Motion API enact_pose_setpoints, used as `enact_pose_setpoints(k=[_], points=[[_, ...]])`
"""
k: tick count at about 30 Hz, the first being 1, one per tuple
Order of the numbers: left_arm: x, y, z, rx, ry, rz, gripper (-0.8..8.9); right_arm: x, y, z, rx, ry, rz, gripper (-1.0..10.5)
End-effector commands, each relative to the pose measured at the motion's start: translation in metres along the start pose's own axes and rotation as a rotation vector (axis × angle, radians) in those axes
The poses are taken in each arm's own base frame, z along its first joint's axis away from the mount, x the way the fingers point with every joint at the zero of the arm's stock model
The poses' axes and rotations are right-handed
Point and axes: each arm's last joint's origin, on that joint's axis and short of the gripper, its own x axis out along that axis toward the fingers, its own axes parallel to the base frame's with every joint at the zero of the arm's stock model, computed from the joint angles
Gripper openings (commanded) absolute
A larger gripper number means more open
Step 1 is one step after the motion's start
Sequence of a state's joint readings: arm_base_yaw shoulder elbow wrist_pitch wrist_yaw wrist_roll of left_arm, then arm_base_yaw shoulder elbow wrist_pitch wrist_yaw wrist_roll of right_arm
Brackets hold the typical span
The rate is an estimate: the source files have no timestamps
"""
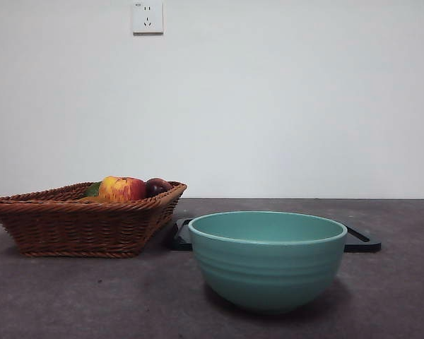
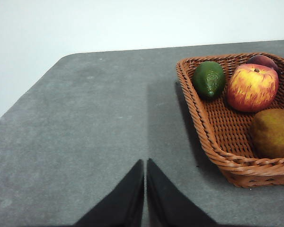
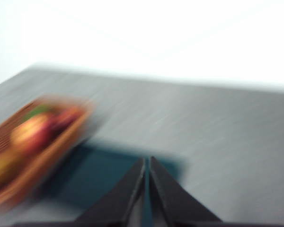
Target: Pick up the wifruite, put it on the bowl, pick up the plate, put it on desk
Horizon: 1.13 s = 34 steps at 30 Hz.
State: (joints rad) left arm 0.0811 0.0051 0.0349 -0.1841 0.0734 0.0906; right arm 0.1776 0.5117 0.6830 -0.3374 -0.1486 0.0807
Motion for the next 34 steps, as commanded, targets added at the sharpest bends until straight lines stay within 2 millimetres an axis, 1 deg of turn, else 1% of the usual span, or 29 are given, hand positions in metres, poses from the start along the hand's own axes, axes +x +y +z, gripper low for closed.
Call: enact_pose_setpoints(k=[1, 6, 10, 15, 22, 30, 34], points=[[0.002, 0.0, -0.007, -0.008, 0.027, 0.004, 0.08, -0.004, -0.012, -0.025, -0.062, -0.087, -0.089, 0.1], [0.002, 0.0, -0.007, -0.008, 0.026, 0.003, 0.07, -0.009, -0.024, -0.067, -0.089, -0.135, -0.206, 0.1], [0.002, 0.0, -0.007, -0.008, 0.026, 0.004, 0.08, -0.008, -0.029, -0.097, -0.088, -0.144, -0.241, 0.1], [0.002, 0.0, -0.007, -0.008, 0.026, 0.003, 0.08, -0.004, -0.032, -0.122, -0.081, -0.119, -0.243, 0.1], [0.002, 0.0, -0.007, -0.008, 0.027, 0.004, 0.08, 0.002, -0.033, -0.145, -0.072, -0.08, -0.223, 0.1], [0.002, 0.0, -0.007, -0.008, 0.027, 0.004, 0.07, 0.006, -0.032, -0.161, -0.068, -0.045, -0.188, 0.1], [0.002, 0.0, -0.007, -0.008, 0.026, 0.003, 0.07, 0.005, -0.031, -0.168, -0.059, 0.001, -0.186, 0.1]])
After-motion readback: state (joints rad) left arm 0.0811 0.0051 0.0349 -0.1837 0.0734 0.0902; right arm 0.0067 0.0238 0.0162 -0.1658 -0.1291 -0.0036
